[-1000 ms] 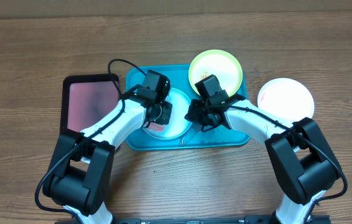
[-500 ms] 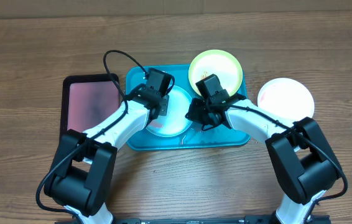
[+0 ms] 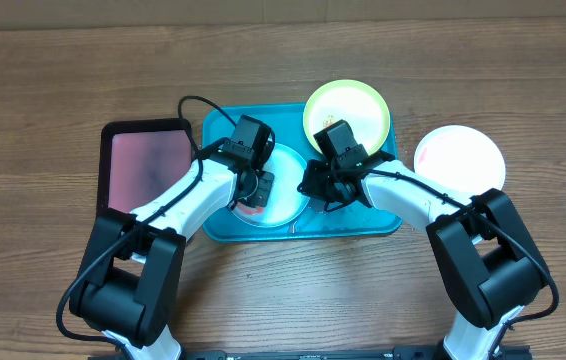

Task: Clean dirty plates on tray and stack at the side
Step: 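Scrub the blue plate with the left-gripper sponge while right holds it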

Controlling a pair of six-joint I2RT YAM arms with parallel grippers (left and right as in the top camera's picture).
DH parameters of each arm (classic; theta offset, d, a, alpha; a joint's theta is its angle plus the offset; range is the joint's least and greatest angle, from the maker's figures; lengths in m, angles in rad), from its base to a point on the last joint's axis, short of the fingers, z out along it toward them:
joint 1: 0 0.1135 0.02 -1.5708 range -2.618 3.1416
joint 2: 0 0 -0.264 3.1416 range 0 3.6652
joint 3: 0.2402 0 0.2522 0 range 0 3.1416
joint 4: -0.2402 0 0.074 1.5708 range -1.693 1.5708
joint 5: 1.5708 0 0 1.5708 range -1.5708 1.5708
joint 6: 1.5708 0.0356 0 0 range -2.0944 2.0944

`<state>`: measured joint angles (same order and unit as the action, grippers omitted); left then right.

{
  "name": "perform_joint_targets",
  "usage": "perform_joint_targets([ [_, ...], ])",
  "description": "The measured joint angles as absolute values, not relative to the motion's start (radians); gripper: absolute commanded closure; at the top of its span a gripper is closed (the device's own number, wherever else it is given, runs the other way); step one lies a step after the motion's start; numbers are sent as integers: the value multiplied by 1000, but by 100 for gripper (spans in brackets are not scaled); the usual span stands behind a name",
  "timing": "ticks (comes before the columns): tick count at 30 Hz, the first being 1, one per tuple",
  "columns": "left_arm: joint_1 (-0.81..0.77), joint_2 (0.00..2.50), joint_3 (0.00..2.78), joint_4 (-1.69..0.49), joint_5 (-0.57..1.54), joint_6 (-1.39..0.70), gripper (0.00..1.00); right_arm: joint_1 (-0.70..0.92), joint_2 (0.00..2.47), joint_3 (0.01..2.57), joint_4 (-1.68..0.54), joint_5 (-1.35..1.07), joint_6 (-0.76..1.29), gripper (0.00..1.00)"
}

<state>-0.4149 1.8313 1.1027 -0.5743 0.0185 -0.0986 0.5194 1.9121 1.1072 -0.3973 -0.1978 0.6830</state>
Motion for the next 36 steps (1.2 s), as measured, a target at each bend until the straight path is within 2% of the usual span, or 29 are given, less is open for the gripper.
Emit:
perform_joint_targets([
  [4,-418,1831,1101,-497,204,-28,96,519,1912,1107,-395,-194,684,96],
  [7,-425,1833,1098,-385,224,-31,96,519,1913,1107,-393,-194,689,96],
  [13,-429,1833,1098,-316,-3,-152,96,519,1913,1107,-392,-194,692,96],
  [17,-429,1833,1098,-344,-171,-212,96,519,1912,1107,-392,-194,693,96],
  [21,-429,1833,1098,-428,-217,-236,96,519,1913,1107,-392,-194,693,96],
  [28,-423,1833,1099,-488,-6,-182,96,519,1912,1107,-394,-194,688,96],
  [32,-424,1833,1098,-445,117,-138,96,519,1913,1107,-395,-194,688,96],
  [36,-426,1833,1098,-339,133,-123,96,519,1913,1107,-392,-194,692,96],
])
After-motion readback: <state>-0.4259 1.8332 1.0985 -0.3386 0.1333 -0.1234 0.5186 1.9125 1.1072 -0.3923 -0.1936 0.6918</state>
